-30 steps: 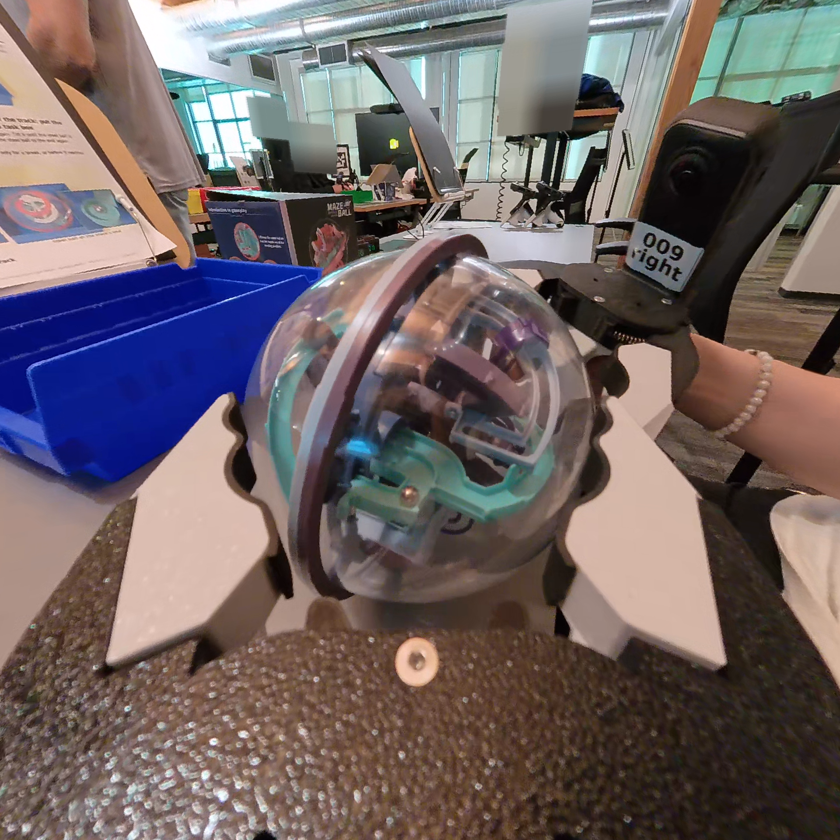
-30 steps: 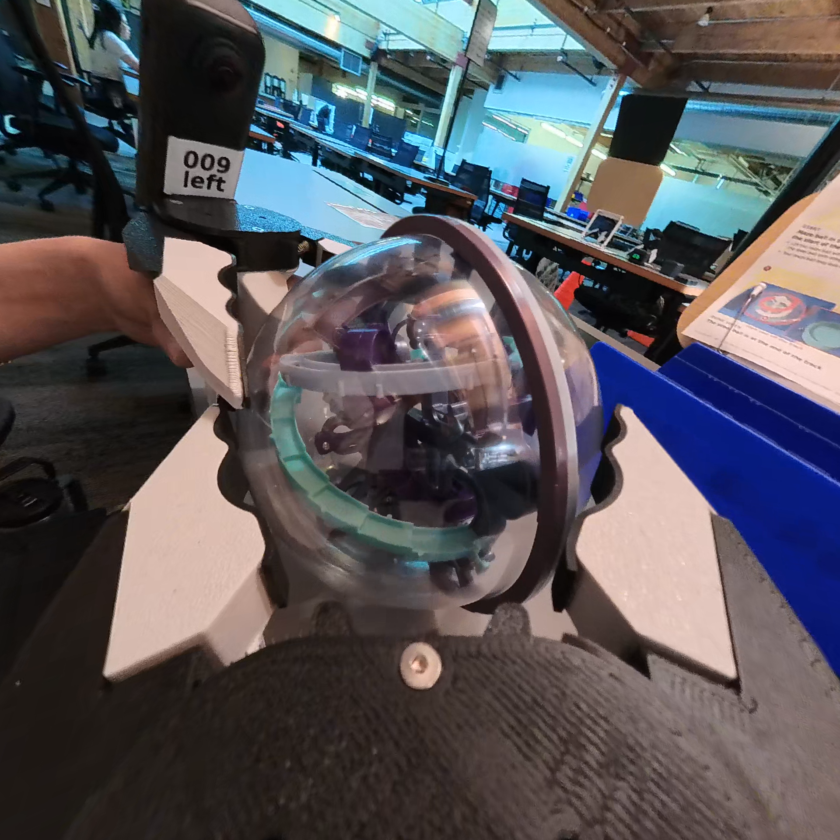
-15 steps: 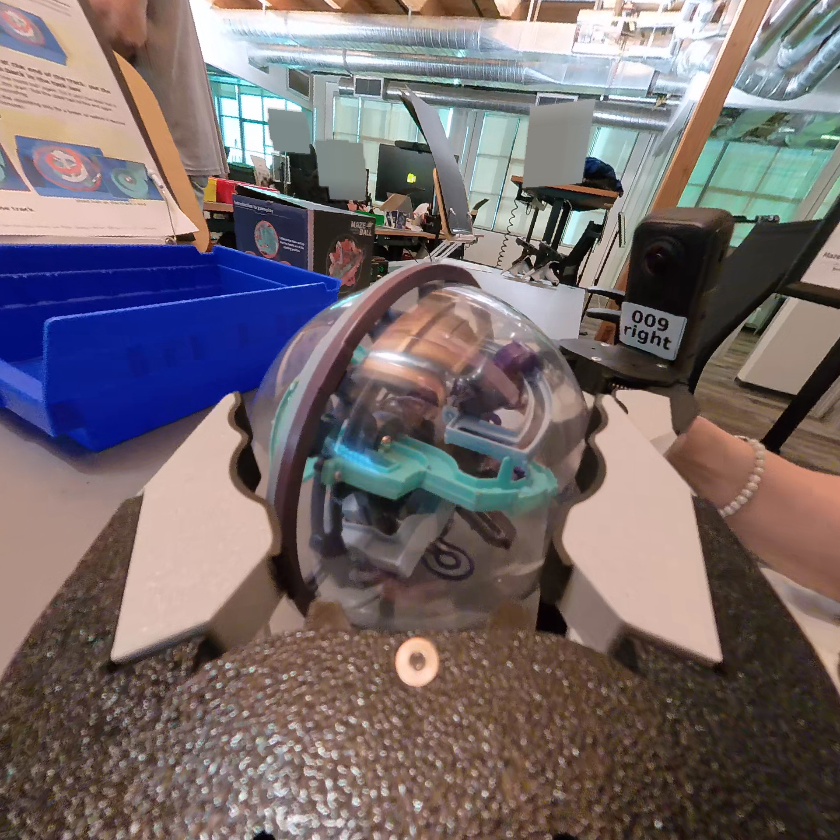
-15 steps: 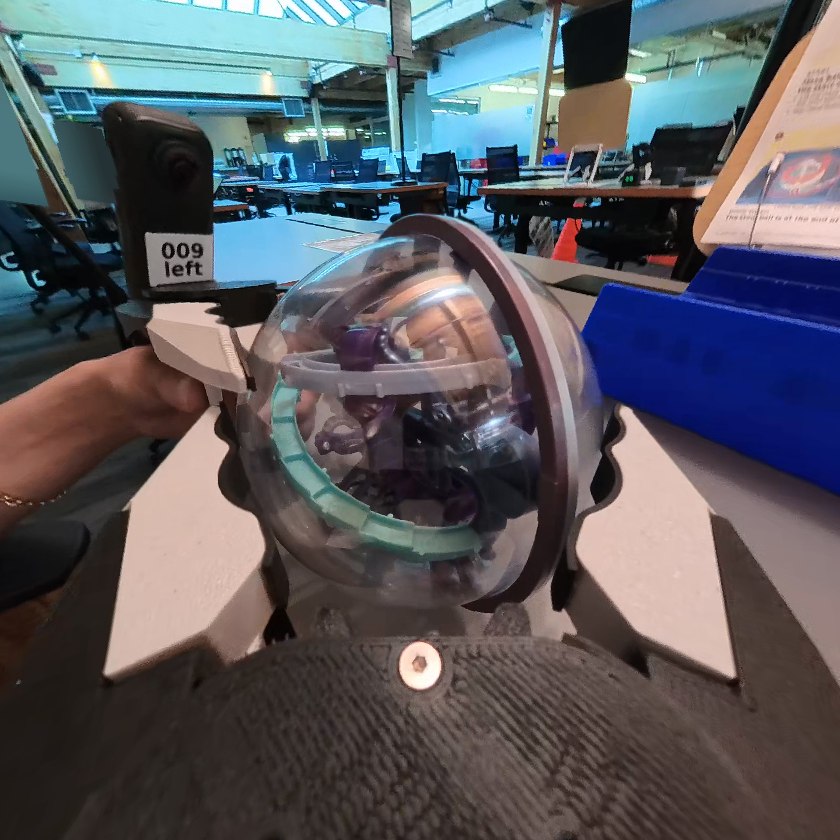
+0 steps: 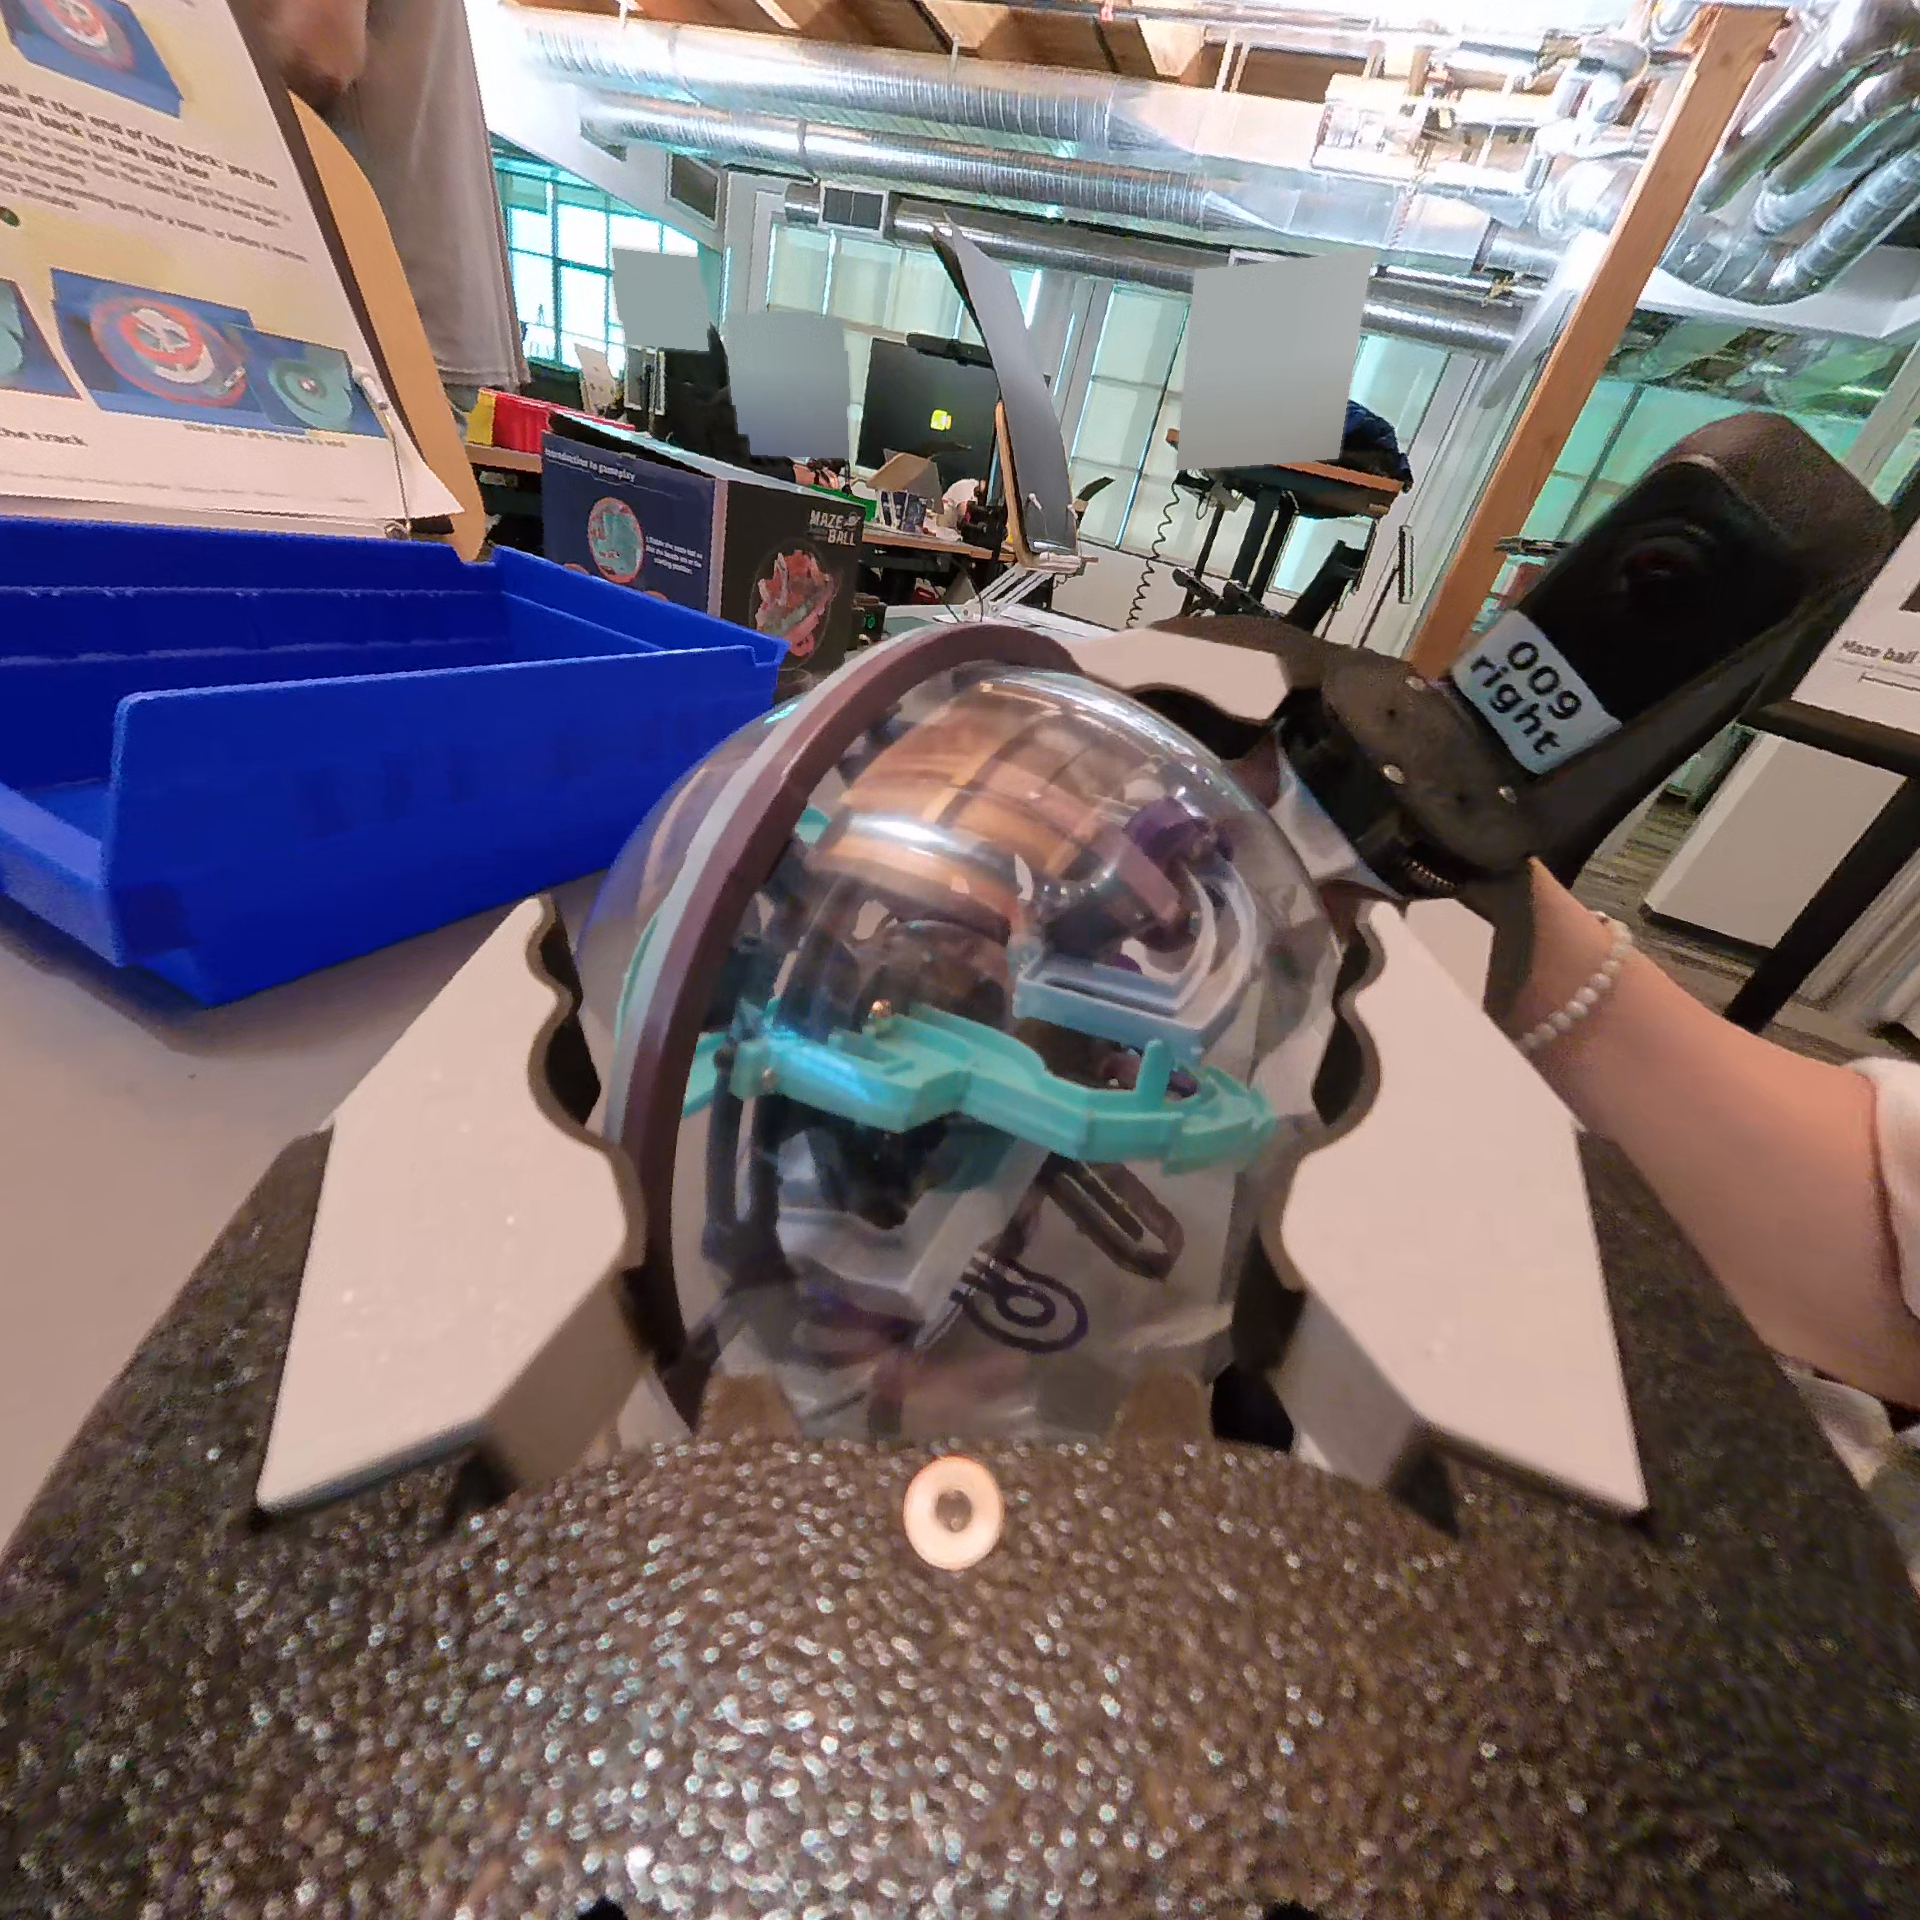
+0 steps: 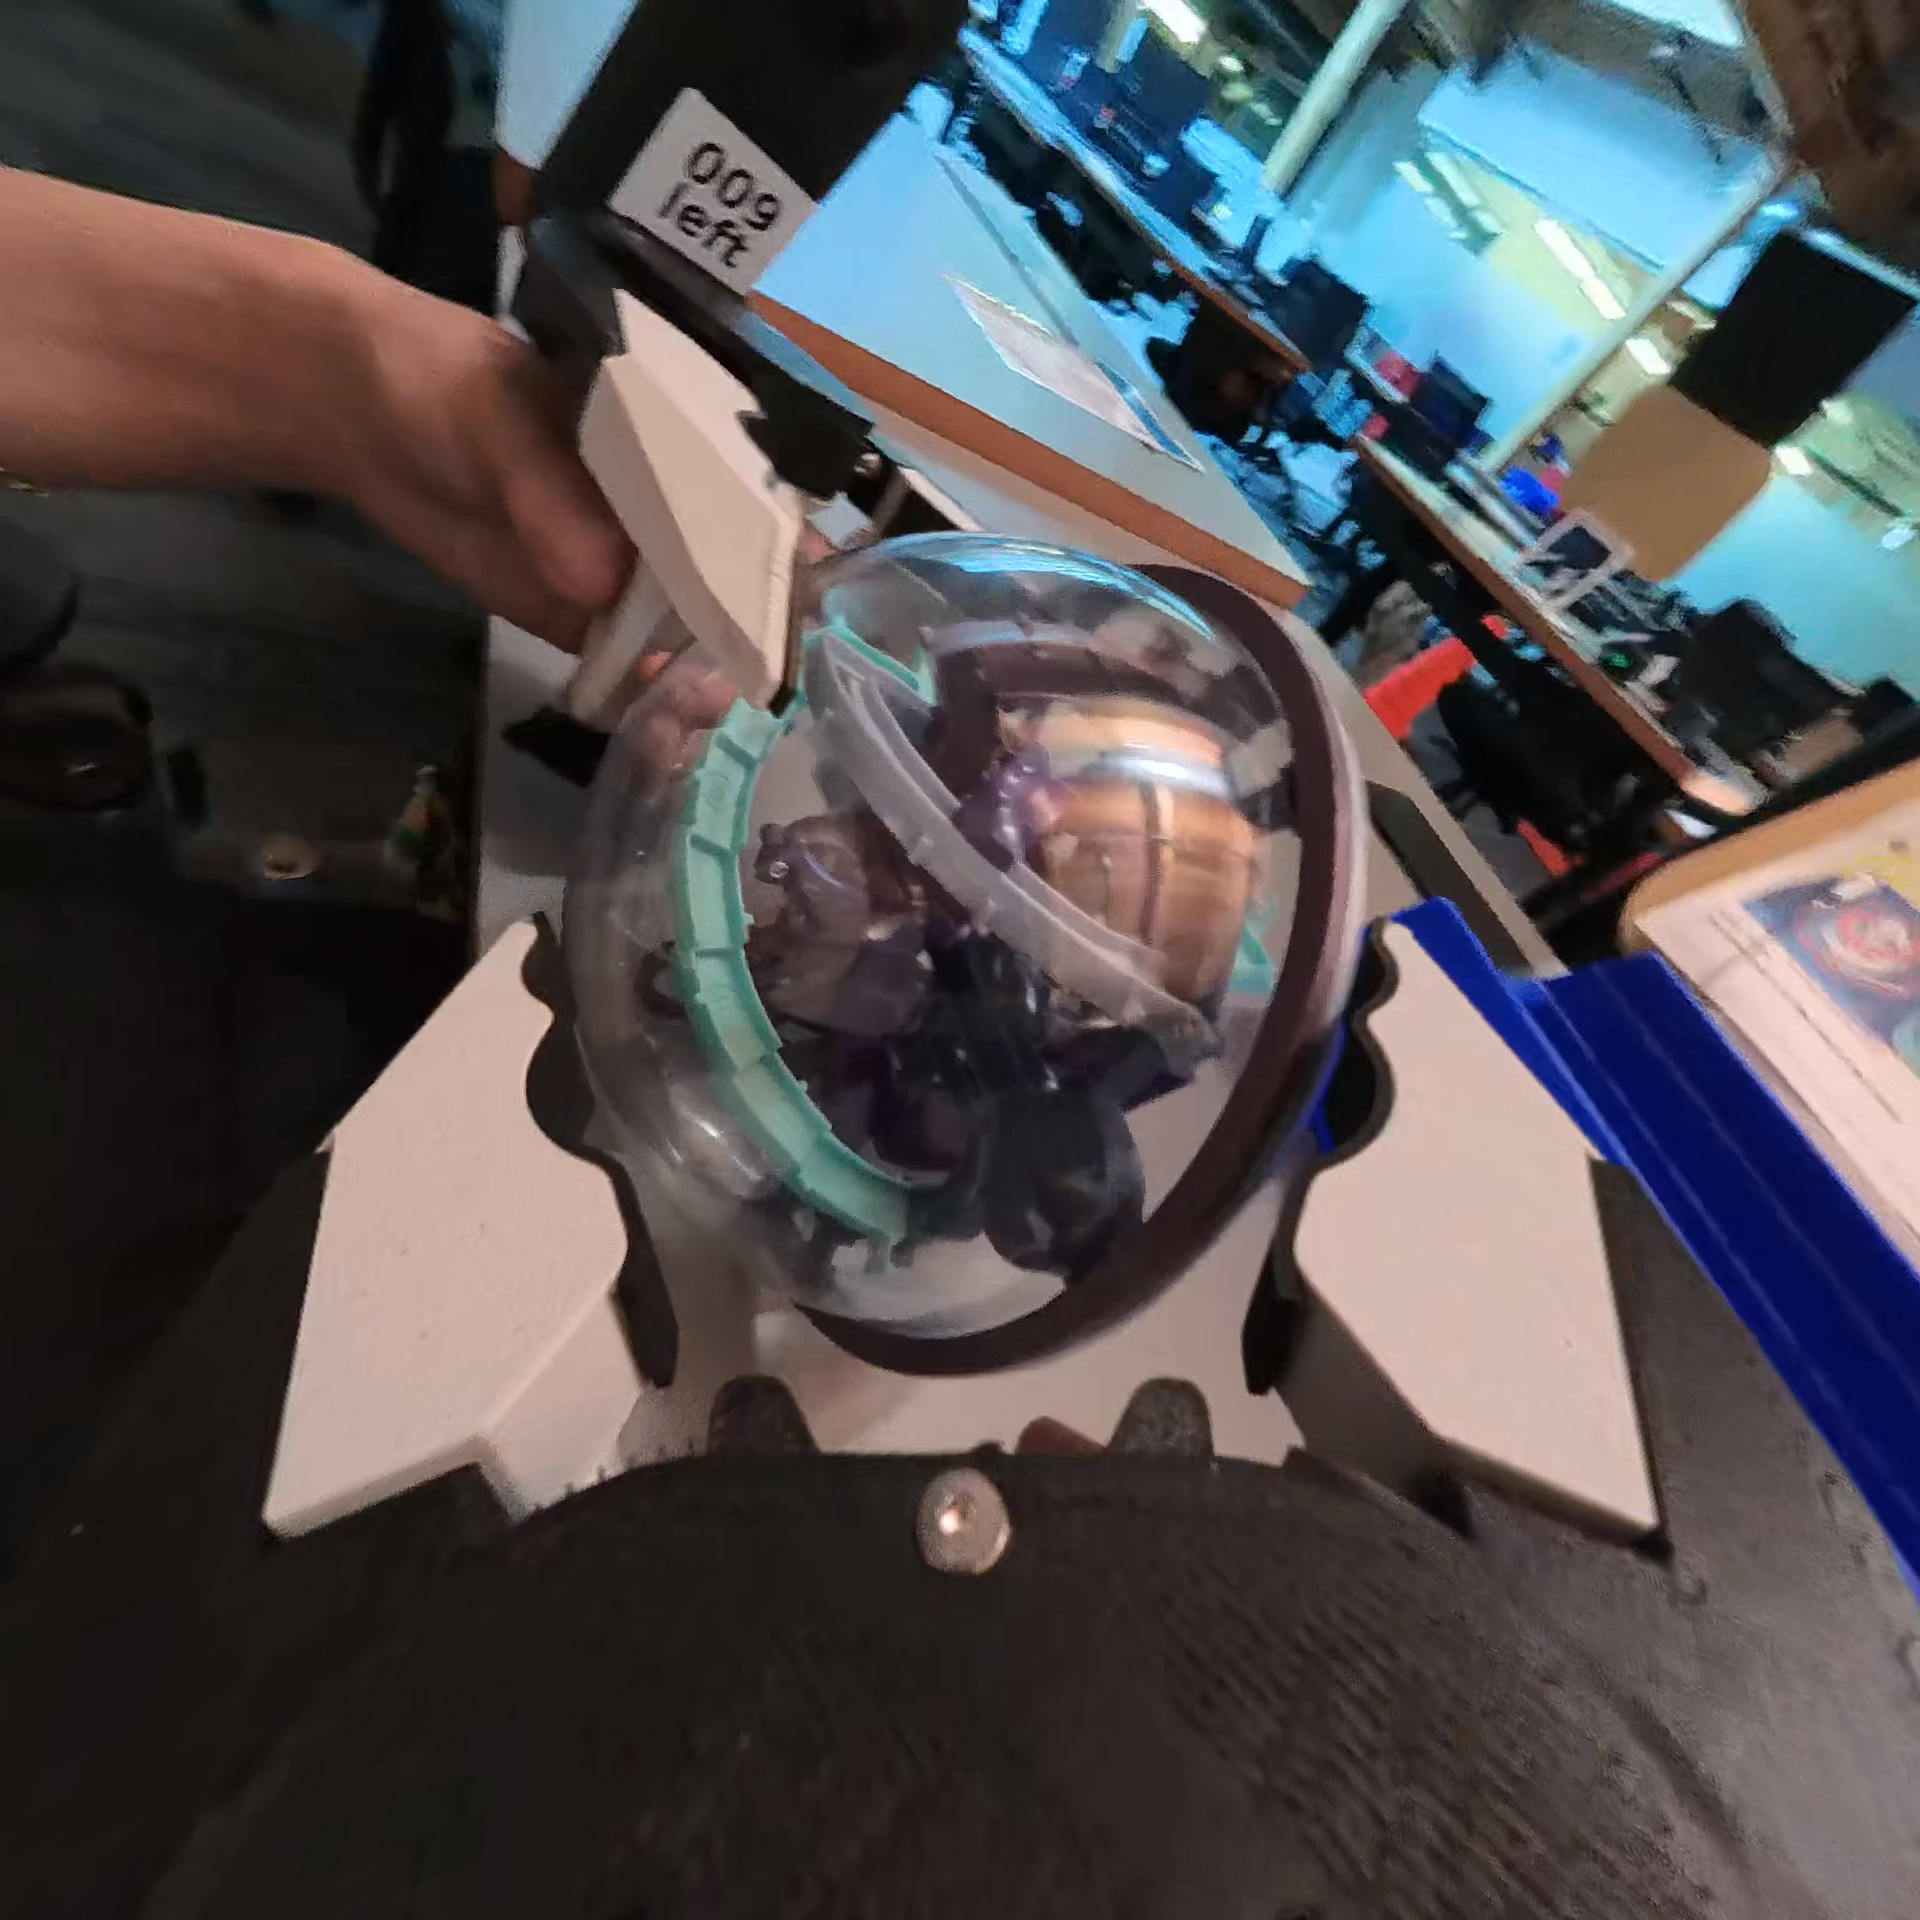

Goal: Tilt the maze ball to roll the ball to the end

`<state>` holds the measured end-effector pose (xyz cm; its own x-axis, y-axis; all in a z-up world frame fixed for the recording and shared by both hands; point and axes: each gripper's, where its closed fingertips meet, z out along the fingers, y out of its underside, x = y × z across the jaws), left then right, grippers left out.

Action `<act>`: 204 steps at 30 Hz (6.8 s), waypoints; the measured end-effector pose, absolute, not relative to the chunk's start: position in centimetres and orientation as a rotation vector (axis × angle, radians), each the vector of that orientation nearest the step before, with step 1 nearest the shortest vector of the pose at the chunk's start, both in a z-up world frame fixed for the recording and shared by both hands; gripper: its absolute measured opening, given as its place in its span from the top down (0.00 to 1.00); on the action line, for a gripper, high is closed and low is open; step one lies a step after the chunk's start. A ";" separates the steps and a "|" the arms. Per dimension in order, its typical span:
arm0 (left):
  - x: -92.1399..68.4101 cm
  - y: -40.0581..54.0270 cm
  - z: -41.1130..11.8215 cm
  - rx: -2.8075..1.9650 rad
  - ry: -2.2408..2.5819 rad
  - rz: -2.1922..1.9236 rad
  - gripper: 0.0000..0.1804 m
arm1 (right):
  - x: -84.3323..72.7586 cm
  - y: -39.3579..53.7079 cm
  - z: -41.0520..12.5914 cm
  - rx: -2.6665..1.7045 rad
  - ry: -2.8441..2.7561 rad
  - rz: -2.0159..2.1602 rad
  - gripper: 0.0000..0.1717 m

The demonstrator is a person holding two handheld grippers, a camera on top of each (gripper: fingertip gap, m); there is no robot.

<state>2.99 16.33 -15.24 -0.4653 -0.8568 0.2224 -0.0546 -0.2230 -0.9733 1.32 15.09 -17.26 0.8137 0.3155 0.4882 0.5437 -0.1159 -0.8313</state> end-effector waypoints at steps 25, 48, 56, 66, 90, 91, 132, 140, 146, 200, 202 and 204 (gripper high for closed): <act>1.6 17.0 -14.9 -0.946 1.484 -1.715 0.25 | 0.3 16.2 -17.6 -1.661 -0.063 -0.318 0.14; 2.0 17.2 -15.8 -1.025 1.515 -1.653 0.13 | 0.1 17.1 -19.5 -1.772 -0.390 -0.295 0.08; 2.5 17.0 -15.9 -1.085 1.522 -1.611 0.13 | 0.4 17.0 -19.5 -1.751 -0.290 -0.265 0.09; 2.5 17.1 -15.9 -1.090 1.527 -1.581 0.13 | 0.5 17.1 -19.6 -1.746 -0.282 -0.255 0.08; 0.7 18.1 -16.0 -0.989 1.567 -1.678 0.14 | -1.1 18.2 -19.9 -1.767 -0.058 -0.444 0.09; 0.5 18.1 -16.0 -0.971 1.578 -1.682 0.14 | -1.3 18.2 -20.0 -1.778 -0.053 -0.463 0.09; -2.0 20.5 -15.3 -0.833 1.590 -1.648 0.18 | -4.5 20.8 -17.8 -1.707 -0.776 -0.479 0.13; -2.8 23.7 -14.9 -0.948 1.461 -1.716 0.28 | -4.8 23.9 -17.8 -1.704 -0.704 -0.501 0.08; -2.2 25.0 -14.9 -1.024 1.368 -1.748 0.31 | -4.0 25.1 -16.9 -1.631 -0.363 -0.539 0.08; -5.5 26.6 -15.5 -1.086 1.434 -1.864 0.25 | -7.1 26.6 -17.2 -1.695 -0.573 -0.103 0.09; -5.6 27.0 -15.6 -1.099 1.420 -1.878 0.25 | -6.9 26.7 -17.6 -1.686 -0.428 -0.080 0.08; -5.7 27.4 -15.5 -1.110 1.388 -1.904 0.29 | -6.4 26.7 -17.7 -1.647 -0.247 -0.073 0.08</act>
<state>-5.67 27.40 -15.49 -0.5215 -0.7961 0.3071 -0.0484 -0.3317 -0.9421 -6.44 26.71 -17.72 0.9739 0.1165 0.1947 0.2038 -0.0718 -0.9764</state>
